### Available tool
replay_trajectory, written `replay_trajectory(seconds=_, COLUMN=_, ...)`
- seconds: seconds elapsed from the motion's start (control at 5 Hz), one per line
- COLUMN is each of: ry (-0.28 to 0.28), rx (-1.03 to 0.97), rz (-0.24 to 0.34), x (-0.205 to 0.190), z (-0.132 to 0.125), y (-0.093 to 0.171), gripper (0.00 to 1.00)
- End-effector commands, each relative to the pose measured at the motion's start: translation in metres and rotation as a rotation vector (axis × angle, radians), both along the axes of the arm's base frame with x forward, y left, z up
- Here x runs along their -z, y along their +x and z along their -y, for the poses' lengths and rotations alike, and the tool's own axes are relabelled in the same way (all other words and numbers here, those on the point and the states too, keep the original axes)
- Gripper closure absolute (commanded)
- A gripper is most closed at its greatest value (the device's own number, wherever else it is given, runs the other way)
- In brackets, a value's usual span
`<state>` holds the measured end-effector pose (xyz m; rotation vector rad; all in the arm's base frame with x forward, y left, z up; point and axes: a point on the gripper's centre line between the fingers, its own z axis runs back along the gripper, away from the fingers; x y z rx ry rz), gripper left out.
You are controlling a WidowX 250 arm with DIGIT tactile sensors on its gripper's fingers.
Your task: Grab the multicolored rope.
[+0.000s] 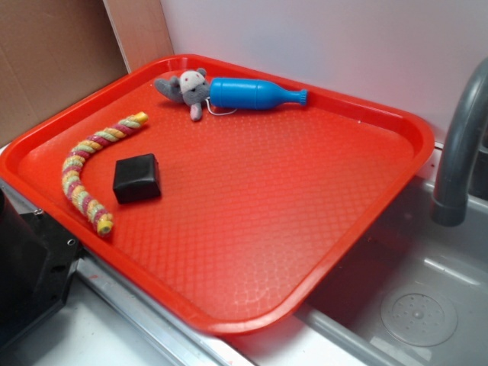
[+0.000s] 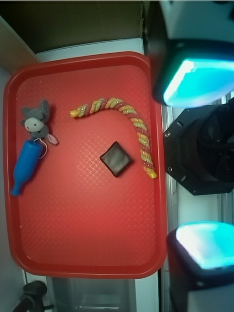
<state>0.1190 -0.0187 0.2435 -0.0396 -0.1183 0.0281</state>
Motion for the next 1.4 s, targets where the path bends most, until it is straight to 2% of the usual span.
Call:
replay_trajectory(seconds=0.0, ry=0.0, rx=0.0, rz=0.0, x=0.0, z=0.0, y=0.0, gripper=0.0)
replay_trajectory(seconds=0.2, ry=0.032, rx=-0.25, rz=0.015, x=0.029, z=-0.03, y=0.0, gripper=0.0)
replay_trajectory(seconds=0.4, ry=0.002, rx=-0.479, rz=0.019, x=0.059, z=-0.062, y=-0.004, gripper=0.0)
replay_trajectory(seconds=0.6, ry=-0.012, rx=-0.609, rz=0.009, x=0.091, z=-0.087, y=-0.011, gripper=0.0)
replay_trajectory(seconds=0.8, ry=-0.102, rx=-0.678, rz=-0.028, x=0.137, z=-0.1, y=-0.013, gripper=0.0)
replay_trajectory(seconds=1.0, ry=-0.071, rx=-0.643, rz=-0.043, x=0.162, z=-0.094, y=-0.004, gripper=0.0)
replay_trajectory(seconds=1.2, ry=-0.071, rx=-0.643, rz=-0.043, x=0.162, z=-0.094, y=-0.004, gripper=0.0)
